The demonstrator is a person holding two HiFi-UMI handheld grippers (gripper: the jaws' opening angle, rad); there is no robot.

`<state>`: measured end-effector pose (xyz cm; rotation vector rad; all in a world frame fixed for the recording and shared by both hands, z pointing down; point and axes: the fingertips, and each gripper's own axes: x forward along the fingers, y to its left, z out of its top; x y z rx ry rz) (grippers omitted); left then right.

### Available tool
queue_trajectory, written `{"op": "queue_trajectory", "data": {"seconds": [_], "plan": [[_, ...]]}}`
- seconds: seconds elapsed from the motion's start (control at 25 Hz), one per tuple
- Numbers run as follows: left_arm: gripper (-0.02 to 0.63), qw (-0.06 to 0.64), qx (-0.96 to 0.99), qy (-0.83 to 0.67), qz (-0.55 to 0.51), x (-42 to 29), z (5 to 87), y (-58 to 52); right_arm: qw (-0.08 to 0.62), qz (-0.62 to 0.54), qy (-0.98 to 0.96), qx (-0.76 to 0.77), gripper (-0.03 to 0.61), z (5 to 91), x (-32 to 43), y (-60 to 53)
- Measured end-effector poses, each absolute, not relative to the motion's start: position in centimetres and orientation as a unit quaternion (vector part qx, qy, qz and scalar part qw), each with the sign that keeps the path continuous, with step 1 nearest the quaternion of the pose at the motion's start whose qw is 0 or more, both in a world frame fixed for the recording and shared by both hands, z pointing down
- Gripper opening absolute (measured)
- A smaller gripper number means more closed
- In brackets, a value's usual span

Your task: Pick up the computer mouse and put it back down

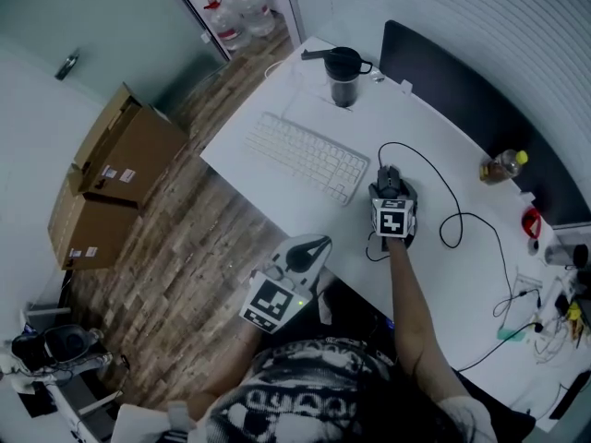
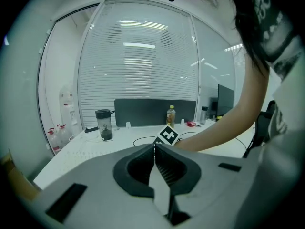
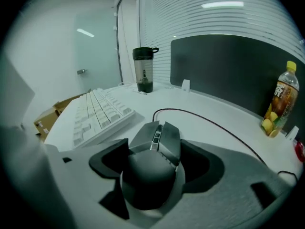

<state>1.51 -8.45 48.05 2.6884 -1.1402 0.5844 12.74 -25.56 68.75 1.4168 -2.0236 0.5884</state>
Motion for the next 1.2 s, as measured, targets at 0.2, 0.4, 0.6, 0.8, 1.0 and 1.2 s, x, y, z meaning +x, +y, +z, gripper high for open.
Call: {"op": "queue_trajectory", "data": {"seconds": [0.2, 0.4, 0.6, 0.8, 1.0, 1.2], "plan": [[0.005, 0.07, 0.913, -0.351, 0.198, 0.7, 47.6, -9.7, 0.301, 0.22, -0.757, 0.537, 0.311, 69.3, 13.6, -25.3], [0.005, 0.058, 0.922, -0.327, 0.198, -1.7, 46.8, -11.2, 0.254, 0.231, -0.75, 0.566, 0.31, 65.9, 14.1, -24.2], [0.005, 0.05, 0.934, -0.294, 0.198, -2.7, 46.8, -13.0, 0.196, 0.22, -0.763, 0.576, 0.31, 60.3, 13.5, -22.9], [0.005, 0.039, 0.949, -0.248, 0.192, -2.2, 46.7, -14.0, 0.132, 0.213, -0.767, 0.591, 0.31, 54.5, 12.9, -20.7], [0.005, 0.036, 0.961, -0.198, 0.19, -1.5, 47.2, -13.9, 0.093, 0.207, -0.755, 0.615, 0.31, 50.9, 12.4, -17.2], [0.005, 0.034, 0.969, -0.149, 0.195, -1.3, 47.9, -13.4, 0.075, 0.208, -0.73, 0.647, 0.308, 49.6, 12.1, -13.6]]}}
